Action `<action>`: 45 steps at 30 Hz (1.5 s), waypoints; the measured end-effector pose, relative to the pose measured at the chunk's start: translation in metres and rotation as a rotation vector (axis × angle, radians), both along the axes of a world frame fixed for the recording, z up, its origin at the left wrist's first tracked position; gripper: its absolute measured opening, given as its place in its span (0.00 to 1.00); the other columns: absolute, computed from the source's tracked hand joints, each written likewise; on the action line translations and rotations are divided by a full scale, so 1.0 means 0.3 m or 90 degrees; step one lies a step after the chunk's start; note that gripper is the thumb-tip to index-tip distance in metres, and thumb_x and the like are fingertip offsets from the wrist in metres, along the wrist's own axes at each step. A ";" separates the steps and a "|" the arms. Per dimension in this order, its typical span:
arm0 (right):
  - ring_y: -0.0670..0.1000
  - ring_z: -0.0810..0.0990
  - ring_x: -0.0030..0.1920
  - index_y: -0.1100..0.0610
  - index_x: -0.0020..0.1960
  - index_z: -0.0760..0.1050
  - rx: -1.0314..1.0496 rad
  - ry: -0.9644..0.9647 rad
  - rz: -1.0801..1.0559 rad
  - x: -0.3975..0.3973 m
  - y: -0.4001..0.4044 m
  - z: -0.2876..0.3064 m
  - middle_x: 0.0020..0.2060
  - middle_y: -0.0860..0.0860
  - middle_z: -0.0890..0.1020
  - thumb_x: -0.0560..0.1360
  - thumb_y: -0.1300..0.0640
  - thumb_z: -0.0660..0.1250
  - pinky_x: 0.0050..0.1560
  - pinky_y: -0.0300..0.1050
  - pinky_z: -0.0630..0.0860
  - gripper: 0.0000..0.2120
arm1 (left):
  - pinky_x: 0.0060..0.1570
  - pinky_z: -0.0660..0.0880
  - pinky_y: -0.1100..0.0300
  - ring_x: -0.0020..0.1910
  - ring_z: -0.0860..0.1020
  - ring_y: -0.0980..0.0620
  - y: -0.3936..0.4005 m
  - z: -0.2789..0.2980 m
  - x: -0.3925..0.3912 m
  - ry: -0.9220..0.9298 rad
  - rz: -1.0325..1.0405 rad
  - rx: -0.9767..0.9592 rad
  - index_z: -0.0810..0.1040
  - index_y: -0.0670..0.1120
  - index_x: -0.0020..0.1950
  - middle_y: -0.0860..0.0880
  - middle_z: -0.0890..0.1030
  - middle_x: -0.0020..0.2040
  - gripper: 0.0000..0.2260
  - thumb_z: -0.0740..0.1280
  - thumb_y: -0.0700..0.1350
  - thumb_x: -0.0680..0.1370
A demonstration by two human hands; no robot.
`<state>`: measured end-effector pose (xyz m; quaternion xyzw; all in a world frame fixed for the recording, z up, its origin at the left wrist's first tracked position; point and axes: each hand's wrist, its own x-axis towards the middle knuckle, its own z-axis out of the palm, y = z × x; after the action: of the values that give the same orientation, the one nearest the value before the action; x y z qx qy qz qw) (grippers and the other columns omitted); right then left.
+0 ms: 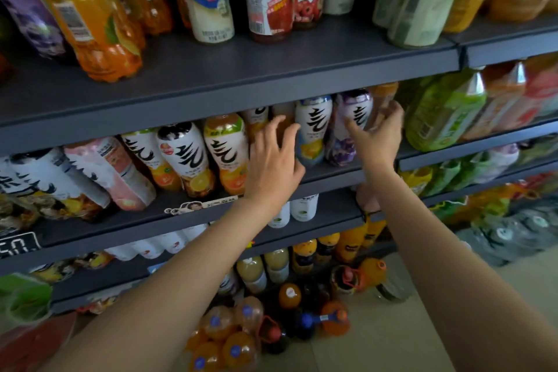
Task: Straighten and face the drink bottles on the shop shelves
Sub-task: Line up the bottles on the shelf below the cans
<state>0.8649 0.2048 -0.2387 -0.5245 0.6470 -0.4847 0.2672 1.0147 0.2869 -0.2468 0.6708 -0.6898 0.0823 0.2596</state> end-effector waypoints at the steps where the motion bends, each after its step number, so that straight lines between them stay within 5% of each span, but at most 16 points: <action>1: 0.54 0.70 0.66 0.59 0.72 0.59 0.038 -0.013 0.046 -0.018 -0.025 -0.014 0.68 0.55 0.69 0.70 0.52 0.74 0.62 0.44 0.68 0.37 | 0.63 0.66 0.50 0.65 0.67 0.39 -0.028 0.002 -0.020 0.078 0.028 0.041 0.67 0.41 0.68 0.39 0.67 0.68 0.27 0.70 0.43 0.71; 4: 0.54 0.73 0.63 0.59 0.68 0.63 0.091 -0.013 0.115 -0.035 -0.069 -0.060 0.63 0.55 0.75 0.68 0.54 0.75 0.56 0.42 0.70 0.35 | 0.66 0.59 0.55 0.70 0.62 0.43 -0.123 0.005 -0.068 0.322 0.105 0.121 0.59 0.40 0.73 0.41 0.64 0.71 0.34 0.70 0.50 0.74; 9: 0.54 0.76 0.58 0.61 0.61 0.68 0.058 0.038 0.140 -0.033 -0.083 -0.103 0.58 0.55 0.78 0.68 0.53 0.75 0.46 0.38 0.68 0.27 | 0.66 0.64 0.53 0.68 0.67 0.42 -0.274 -0.011 -0.110 0.415 0.153 0.111 0.61 0.38 0.71 0.41 0.68 0.69 0.35 0.73 0.52 0.71; 17: 0.55 0.77 0.58 0.61 0.63 0.68 0.063 0.009 0.253 0.010 -0.071 -0.117 0.58 0.56 0.78 0.68 0.57 0.75 0.54 0.46 0.74 0.28 | 0.67 0.59 0.53 0.68 0.65 0.40 -0.264 -0.023 -0.086 0.397 0.294 0.028 0.60 0.37 0.71 0.38 0.66 0.70 0.36 0.72 0.51 0.72; 24: 0.53 0.75 0.60 0.60 0.66 0.66 0.076 0.028 0.292 -0.049 -0.089 -0.115 0.61 0.55 0.76 0.69 0.58 0.74 0.52 0.37 0.70 0.29 | 0.66 0.62 0.51 0.66 0.66 0.39 -0.273 -0.046 -0.097 0.428 0.283 0.011 0.63 0.37 0.70 0.39 0.68 0.69 0.35 0.74 0.50 0.69; 29: 0.48 0.78 0.48 0.58 0.64 0.68 0.045 -0.027 0.192 -0.093 -0.079 -0.131 0.58 0.54 0.76 0.71 0.64 0.69 0.51 0.48 0.78 0.23 | 0.60 0.55 0.60 0.65 0.67 0.41 -0.201 -0.050 -0.121 0.411 0.354 0.025 0.66 0.39 0.66 0.39 0.67 0.65 0.29 0.72 0.48 0.71; 31: 0.54 0.77 0.54 0.57 0.65 0.65 0.004 -0.045 0.065 -0.146 -0.102 -0.141 0.60 0.54 0.72 0.69 0.60 0.69 0.55 0.55 0.76 0.26 | 0.58 0.59 0.61 0.61 0.70 0.41 -0.156 -0.072 -0.164 0.421 0.316 0.013 0.69 0.39 0.62 0.40 0.68 0.61 0.23 0.71 0.43 0.71; 34: 0.54 0.70 0.66 0.58 0.72 0.58 0.094 -0.031 0.074 -0.150 -0.177 -0.120 0.67 0.54 0.69 0.70 0.54 0.73 0.64 0.46 0.67 0.37 | 0.56 0.68 0.62 0.57 0.72 0.42 -0.109 -0.091 -0.219 0.416 0.195 -0.004 0.70 0.38 0.59 0.41 0.68 0.59 0.20 0.71 0.39 0.70; 39: 0.56 0.74 0.62 0.60 0.64 0.66 0.130 0.025 0.057 -0.124 -0.269 -0.081 0.61 0.56 0.75 0.66 0.50 0.75 0.58 0.48 0.71 0.32 | 0.51 0.70 0.62 0.56 0.72 0.42 -0.112 -0.071 -0.253 0.366 0.107 -0.024 0.70 0.39 0.58 0.41 0.69 0.57 0.17 0.69 0.37 0.70; 45: 0.60 0.74 0.61 0.59 0.64 0.64 0.139 0.073 0.028 -0.239 -0.091 -0.071 0.60 0.57 0.74 0.67 0.49 0.73 0.54 0.52 0.71 0.32 | 0.47 0.69 0.63 0.51 0.74 0.47 -0.047 -0.052 -0.289 0.375 0.021 0.024 0.70 0.40 0.57 0.44 0.71 0.55 0.14 0.66 0.38 0.73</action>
<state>0.7933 0.1774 -0.2601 -0.5333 0.6984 -0.3747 0.2957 0.9280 0.2727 -0.2624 0.6818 -0.5751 -0.1242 0.4347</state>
